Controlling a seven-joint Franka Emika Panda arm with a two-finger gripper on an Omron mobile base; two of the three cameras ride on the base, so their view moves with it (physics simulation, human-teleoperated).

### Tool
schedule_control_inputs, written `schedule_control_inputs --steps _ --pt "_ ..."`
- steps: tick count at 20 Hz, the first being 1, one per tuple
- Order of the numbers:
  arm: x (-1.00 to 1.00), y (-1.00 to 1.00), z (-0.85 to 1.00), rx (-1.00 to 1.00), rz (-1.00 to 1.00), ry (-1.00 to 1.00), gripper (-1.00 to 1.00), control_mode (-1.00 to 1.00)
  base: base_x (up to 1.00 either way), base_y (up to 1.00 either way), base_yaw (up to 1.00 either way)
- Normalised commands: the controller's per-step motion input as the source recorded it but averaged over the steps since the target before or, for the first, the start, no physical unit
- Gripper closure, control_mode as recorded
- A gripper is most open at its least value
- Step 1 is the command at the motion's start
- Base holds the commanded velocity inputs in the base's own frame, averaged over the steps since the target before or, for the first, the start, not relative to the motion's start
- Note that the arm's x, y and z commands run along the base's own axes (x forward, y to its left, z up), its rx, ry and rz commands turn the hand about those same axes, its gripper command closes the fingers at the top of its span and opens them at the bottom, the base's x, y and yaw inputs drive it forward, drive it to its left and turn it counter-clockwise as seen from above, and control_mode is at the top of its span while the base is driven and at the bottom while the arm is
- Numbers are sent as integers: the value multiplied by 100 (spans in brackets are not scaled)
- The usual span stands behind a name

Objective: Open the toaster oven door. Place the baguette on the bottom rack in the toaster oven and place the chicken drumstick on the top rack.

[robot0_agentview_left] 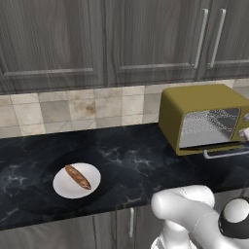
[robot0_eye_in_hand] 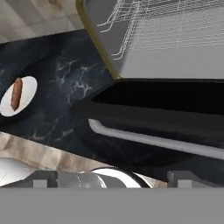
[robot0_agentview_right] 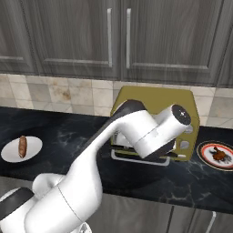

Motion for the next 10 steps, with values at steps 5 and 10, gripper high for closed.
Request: schedule_control_inputs --steps 5,10 --pt "27 39 0 -25 -2 -7 -100 -100 0 0 0" --pt "36 12 1 -5 4 15 -100 -100 0 0 0"
